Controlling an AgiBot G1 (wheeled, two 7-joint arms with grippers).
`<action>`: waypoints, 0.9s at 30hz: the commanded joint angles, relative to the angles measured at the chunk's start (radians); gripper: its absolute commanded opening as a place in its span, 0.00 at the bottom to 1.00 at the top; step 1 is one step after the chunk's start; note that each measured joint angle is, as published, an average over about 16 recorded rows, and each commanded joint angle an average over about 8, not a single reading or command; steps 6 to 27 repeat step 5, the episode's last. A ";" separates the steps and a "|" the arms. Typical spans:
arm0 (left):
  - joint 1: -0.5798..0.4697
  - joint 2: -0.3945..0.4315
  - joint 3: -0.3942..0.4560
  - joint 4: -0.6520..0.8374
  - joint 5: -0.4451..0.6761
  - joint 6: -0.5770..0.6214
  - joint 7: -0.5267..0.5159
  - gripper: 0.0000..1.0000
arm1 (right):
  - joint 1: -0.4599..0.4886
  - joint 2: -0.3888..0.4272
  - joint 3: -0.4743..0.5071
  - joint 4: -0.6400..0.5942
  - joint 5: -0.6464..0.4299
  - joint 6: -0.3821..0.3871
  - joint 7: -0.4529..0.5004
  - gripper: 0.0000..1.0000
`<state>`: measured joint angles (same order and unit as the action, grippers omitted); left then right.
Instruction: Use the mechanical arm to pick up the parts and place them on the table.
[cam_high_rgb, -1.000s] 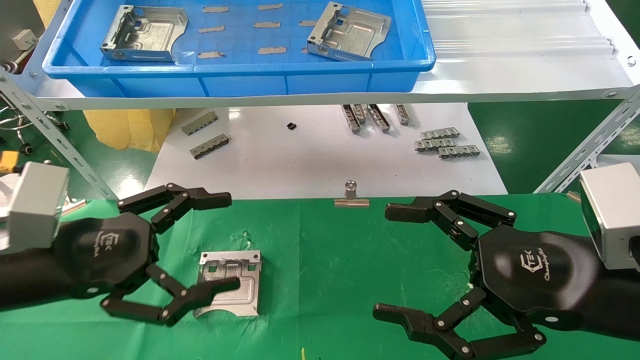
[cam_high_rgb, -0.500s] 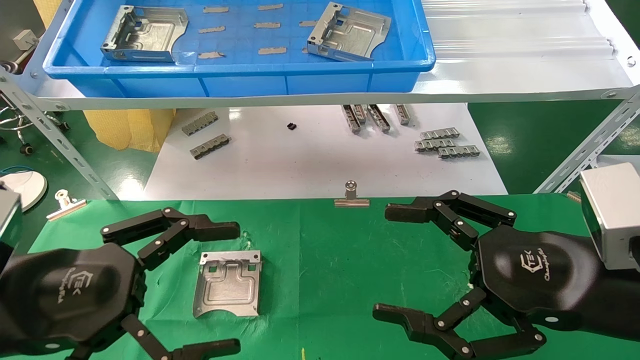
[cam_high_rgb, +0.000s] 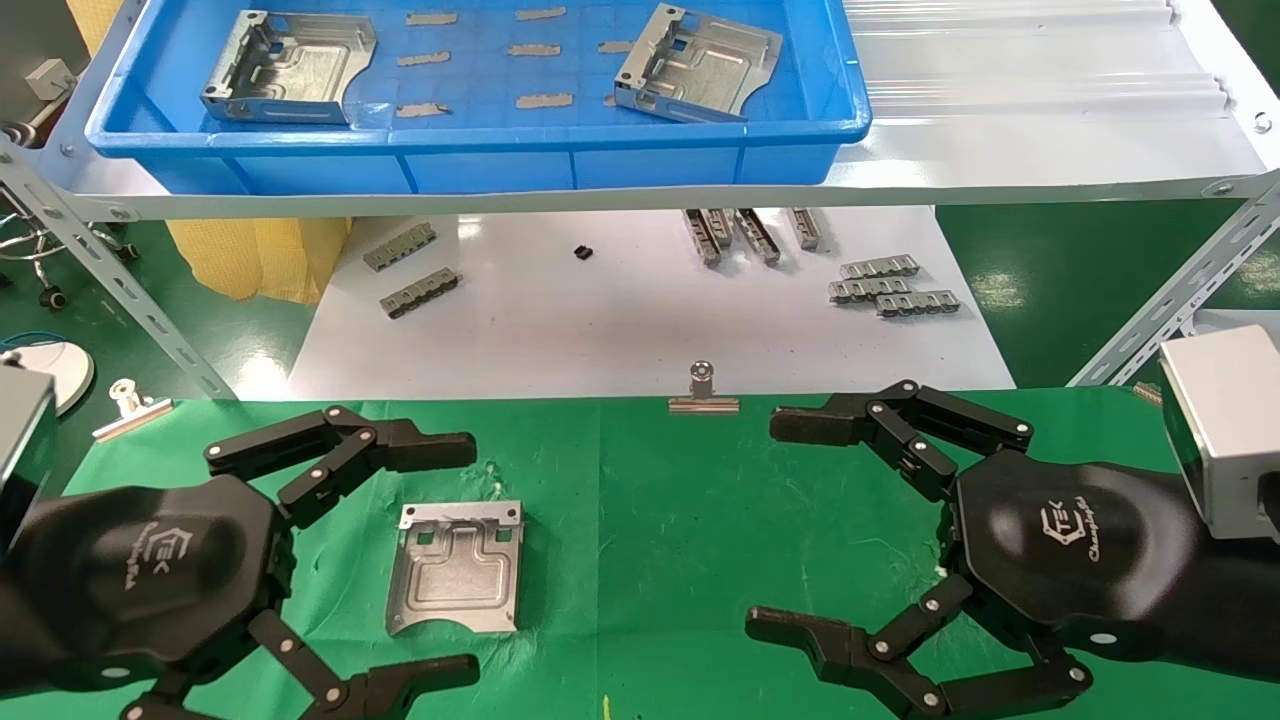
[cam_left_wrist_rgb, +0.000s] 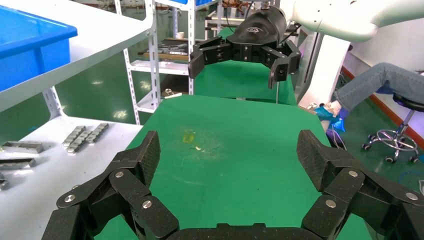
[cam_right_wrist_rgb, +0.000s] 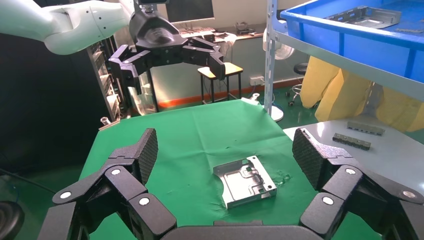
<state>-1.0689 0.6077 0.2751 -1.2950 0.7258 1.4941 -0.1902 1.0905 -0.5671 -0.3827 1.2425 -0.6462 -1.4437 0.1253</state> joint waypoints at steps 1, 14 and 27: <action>-0.002 0.001 0.002 0.004 0.001 0.000 0.001 1.00 | 0.000 0.000 0.000 0.000 0.000 0.000 0.000 1.00; -0.003 0.002 0.003 0.006 0.002 0.001 0.002 1.00 | 0.000 0.000 0.000 0.000 0.000 0.000 0.000 1.00; -0.003 0.002 0.003 0.006 0.002 0.001 0.002 1.00 | 0.000 0.000 0.000 0.000 0.000 0.000 0.000 1.00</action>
